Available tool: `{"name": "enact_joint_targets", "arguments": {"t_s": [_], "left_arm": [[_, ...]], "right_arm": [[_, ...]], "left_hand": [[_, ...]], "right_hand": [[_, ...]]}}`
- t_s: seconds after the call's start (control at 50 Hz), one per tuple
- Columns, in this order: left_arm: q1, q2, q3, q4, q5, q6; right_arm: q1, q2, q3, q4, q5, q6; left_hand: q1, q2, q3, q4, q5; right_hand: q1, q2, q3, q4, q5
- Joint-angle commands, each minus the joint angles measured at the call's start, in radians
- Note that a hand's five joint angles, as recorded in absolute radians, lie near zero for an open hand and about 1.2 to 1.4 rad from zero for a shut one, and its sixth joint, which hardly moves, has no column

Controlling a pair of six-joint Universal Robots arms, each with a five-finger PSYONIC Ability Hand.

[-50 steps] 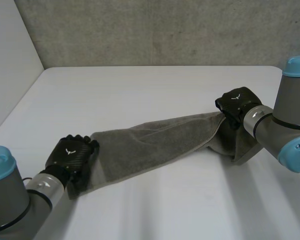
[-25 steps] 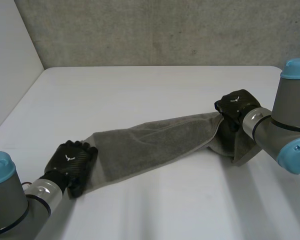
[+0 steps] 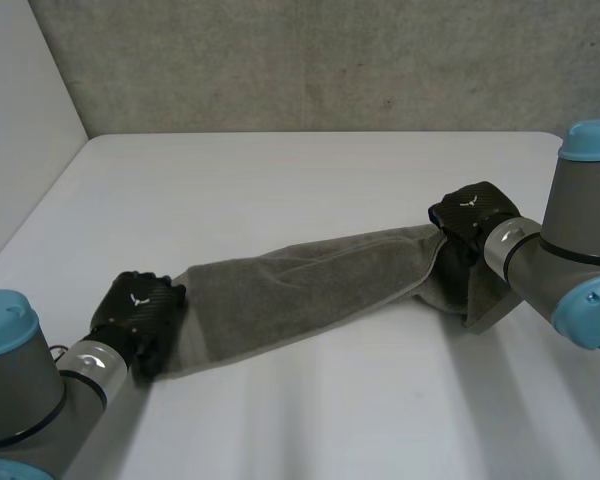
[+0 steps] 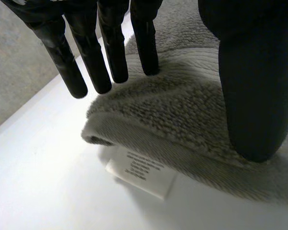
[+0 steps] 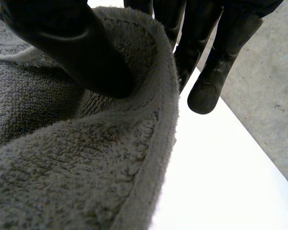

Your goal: Fold the laundry

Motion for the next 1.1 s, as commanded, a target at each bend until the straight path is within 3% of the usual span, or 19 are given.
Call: {"name": "enact_joint_targets", "arguments": {"t_s": [0.02,0.28,0.84,0.88,0.92,1.1], "left_arm": [[0.0,-0.002,0.014,0.03,-0.001,-0.005],[0.0,-0.006,0.014,0.03,0.003,-0.009],[0.002,-0.02,0.029,0.044,0.003,-0.006],[0.002,0.009,0.02,0.029,0.0,-0.008],[-0.002,0.036,0.011,0.015,-0.001,-0.011],[-0.003,0.233,-0.052,-0.109,0.068,-0.086]], "right_arm": [[0.0,0.0,0.001,0.0,0.0,-0.001],[0.0,0.003,0.001,0.0,0.0,-0.001],[0.002,-0.002,0.0,0.0,0.0,0.0],[0.002,-0.003,0.0,0.0,0.0,-0.001],[0.002,-0.005,-0.002,0.0,-0.002,-0.001],[0.0,-0.005,-0.005,0.0,-0.002,-0.001]], "left_hand": [[0.25,0.251,0.251,0.251,0.437],[0.775,0.776,0.776,0.776,0.962],[0.855,0.856,0.856,0.856,1.042],[-0.237,-0.236,-0.236,-0.236,-0.05],[-0.362,-0.361,-0.361,-0.361,-0.175],[-0.346,-0.345,-0.345,-0.345,-0.158]], "right_hand": [[0.066,0.061,0.05,0.063,0.057],[0.066,0.061,0.05,0.063,0.057],[0.066,0.061,0.05,0.063,0.057],[0.066,0.061,0.05,0.063,0.057],[0.066,0.061,0.05,0.063,0.057],[0.066,0.061,0.05,0.063,0.057]]}}
